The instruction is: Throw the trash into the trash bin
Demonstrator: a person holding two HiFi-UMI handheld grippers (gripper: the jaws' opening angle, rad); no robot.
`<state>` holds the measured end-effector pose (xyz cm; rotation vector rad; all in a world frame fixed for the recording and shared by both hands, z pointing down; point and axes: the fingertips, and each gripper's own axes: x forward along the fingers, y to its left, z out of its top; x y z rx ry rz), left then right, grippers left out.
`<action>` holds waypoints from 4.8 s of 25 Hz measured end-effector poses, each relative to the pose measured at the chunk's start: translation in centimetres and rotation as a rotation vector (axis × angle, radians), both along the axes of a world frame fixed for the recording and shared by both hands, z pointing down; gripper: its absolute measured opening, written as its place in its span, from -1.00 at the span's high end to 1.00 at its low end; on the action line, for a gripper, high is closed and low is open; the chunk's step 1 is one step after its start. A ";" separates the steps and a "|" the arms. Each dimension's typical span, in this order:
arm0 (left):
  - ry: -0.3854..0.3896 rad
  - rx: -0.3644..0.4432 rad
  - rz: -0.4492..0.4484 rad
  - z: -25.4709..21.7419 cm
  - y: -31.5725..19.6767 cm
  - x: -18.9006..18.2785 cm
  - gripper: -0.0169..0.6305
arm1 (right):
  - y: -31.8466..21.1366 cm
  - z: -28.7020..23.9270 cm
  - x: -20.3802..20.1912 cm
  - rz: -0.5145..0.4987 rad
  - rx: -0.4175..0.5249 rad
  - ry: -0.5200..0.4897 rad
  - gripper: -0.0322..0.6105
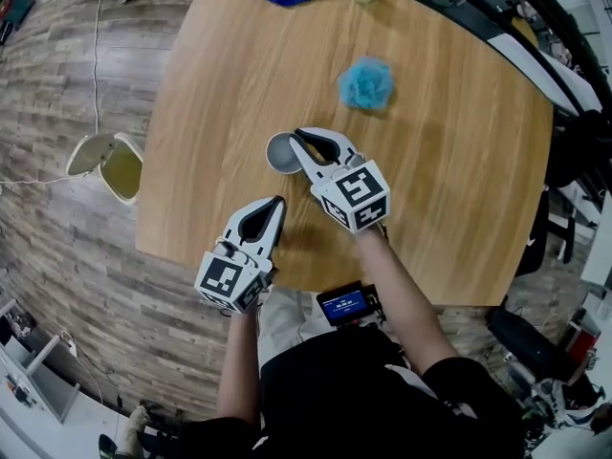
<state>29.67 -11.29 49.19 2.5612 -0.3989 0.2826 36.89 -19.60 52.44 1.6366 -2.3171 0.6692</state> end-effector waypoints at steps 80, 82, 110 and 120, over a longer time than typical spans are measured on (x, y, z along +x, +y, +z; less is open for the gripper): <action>-0.001 -0.268 -0.566 23.2 -26.1 -58.0 0.92 | -31.1 25.2 -58.9 -0.252 -0.193 -0.093 0.61; 0.001 -0.270 -0.570 23.4 -26.0 -58.0 0.92 | -31.3 25.4 -58.8 -0.249 -0.195 -0.079 0.61; -0.038 -0.013 -0.553 2.3 -21.8 -60.3 0.92 | -21.4 0.2 -58.5 -0.538 0.011 -0.016 0.91; 0.008 0.238 -0.532 -13.8 -15.6 -59.5 0.92 | -13.6 -20.6 -58.7 -0.643 0.338 -0.052 0.91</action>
